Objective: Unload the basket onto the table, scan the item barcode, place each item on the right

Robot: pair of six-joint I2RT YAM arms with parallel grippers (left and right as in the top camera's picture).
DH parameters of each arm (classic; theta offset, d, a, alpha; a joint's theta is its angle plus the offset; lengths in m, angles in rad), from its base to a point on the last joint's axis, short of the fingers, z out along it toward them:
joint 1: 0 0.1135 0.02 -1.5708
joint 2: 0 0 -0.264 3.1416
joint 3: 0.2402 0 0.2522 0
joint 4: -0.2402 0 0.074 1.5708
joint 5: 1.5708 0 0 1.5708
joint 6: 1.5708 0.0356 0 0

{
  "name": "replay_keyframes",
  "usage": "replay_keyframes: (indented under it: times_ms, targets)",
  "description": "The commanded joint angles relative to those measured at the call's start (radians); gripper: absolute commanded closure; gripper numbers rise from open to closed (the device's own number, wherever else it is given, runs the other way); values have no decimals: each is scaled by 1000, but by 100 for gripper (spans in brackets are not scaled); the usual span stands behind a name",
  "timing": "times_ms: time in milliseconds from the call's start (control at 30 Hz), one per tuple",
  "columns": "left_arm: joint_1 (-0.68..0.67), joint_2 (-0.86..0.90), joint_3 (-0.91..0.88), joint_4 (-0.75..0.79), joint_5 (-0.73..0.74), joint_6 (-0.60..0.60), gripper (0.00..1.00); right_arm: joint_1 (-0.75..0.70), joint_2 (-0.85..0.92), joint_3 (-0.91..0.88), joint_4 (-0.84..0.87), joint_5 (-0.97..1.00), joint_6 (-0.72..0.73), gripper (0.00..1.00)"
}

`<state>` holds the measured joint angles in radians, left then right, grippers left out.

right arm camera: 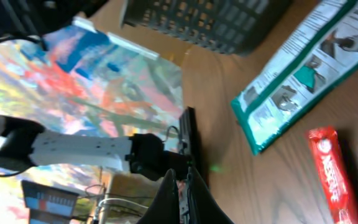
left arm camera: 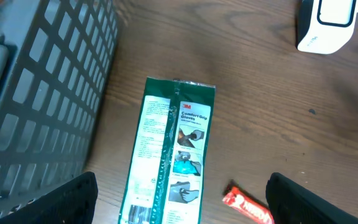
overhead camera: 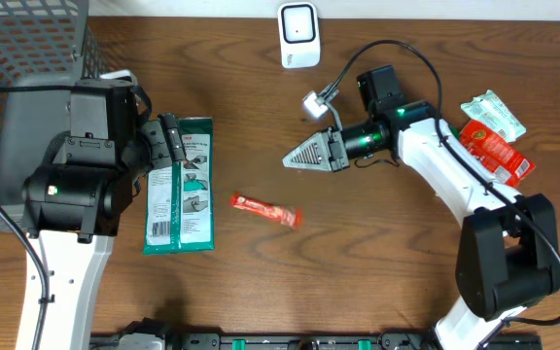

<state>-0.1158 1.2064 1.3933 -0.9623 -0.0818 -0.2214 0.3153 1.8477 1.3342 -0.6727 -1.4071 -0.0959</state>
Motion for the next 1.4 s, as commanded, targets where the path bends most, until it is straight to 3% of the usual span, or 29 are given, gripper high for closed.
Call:
replay_keyframes:
  times_ms: [0, 167, 400, 567, 833, 1133, 1367]
  targets:
    - [2, 2, 5, 0, -9, -9, 13, -18, 0, -3, -2, -71, -32, 95]
    - [2, 2, 5, 1, -9, -9, 13, 2, 0, -3, -50, 236, -28, 85]
    - [2, 2, 5, 1, -8, -9, 13, 151, 0, -3, -61, 672, -10, 71]
    - [2, 2, 2, -26, 74, -13, 13, 302, 0, -3, -69, 1008, -10, 49]
    - [2, 4, -6, -113, 97, -13, 13, 502, 10, -17, -104, 1451, -10, 39]
    - [2, 24, -18, -137, 97, -14, 13, 528, 44, -86, -23, 1509, -10, 39]
    - [2, 77, -18, -137, 97, -47, 13, 530, 53, -142, 45, 1416, -33, 39]
